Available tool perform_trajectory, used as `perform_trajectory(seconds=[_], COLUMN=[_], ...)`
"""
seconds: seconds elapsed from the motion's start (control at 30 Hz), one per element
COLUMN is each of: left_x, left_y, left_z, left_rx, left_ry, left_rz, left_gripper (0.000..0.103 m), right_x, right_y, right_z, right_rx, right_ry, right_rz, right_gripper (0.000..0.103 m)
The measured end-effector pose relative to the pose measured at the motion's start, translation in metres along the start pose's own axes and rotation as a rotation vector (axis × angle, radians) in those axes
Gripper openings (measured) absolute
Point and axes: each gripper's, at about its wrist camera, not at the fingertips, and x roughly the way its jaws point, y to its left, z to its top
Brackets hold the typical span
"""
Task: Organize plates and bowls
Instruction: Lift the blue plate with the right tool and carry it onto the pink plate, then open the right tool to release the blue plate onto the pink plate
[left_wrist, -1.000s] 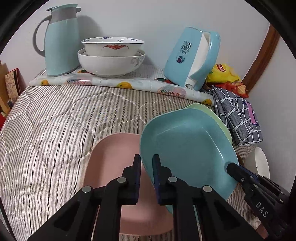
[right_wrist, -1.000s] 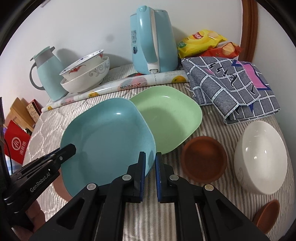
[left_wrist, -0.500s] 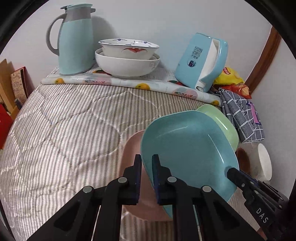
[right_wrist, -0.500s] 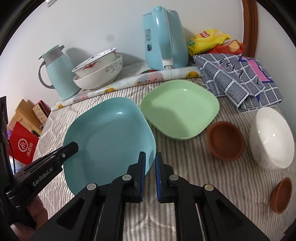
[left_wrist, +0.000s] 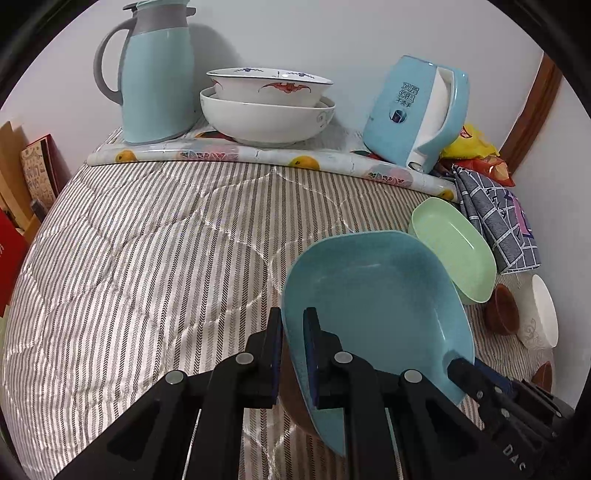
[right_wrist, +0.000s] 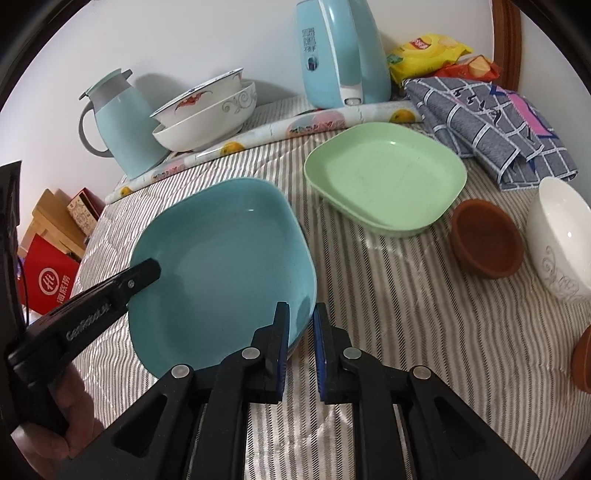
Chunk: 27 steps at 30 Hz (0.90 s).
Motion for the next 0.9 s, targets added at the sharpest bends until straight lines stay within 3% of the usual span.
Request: perform_trajectory(seconds=[0.2, 0.27, 0.4, 0.6, 0.67, 0.9], left_x=[0.005, 0.005, -0.004, -0.014, -0.017, -0.018], left_y=[0.003, 0.002, -0.004, -0.009, -0.011, -0.013], left_z=[0.001, 0.002, 0.001, -0.004, -0.008, -0.027], left_rx=[-0.003, 0.005, 0.039, 0.059, 0.062, 0.075], left_ry=[0.018, 0.026, -0.010, -0.012, -0.011, 0.004], left_rz=[-0.015, -0.026, 0.010, 0.015, 0.023, 0.072], left_gripper=[0.013, 0.030, 0.051, 0.052, 0.052, 0.052], right_x=[-0.001, -0.003, -0.005, -0.018, -0.026, -0.054], right_y=[0.003, 0.005, 0.009, 0.006, 0.003, -0.017], right_z=[-0.004, -0.006, -0.011, -0.019, -0.021, -0.031], right_rx=[0.005, -0.007, -0.024, -0.027, -0.027, -0.007], right_ry=[0.005, 0.001, 0.007, -0.007, -0.022, -0.068], right_rz=[0.012, 0.006, 0.010, 0.016, 0.013, -0.008], right_gripper=[0.018, 0.020, 0.027, 0.035, 0.043, 0.048])
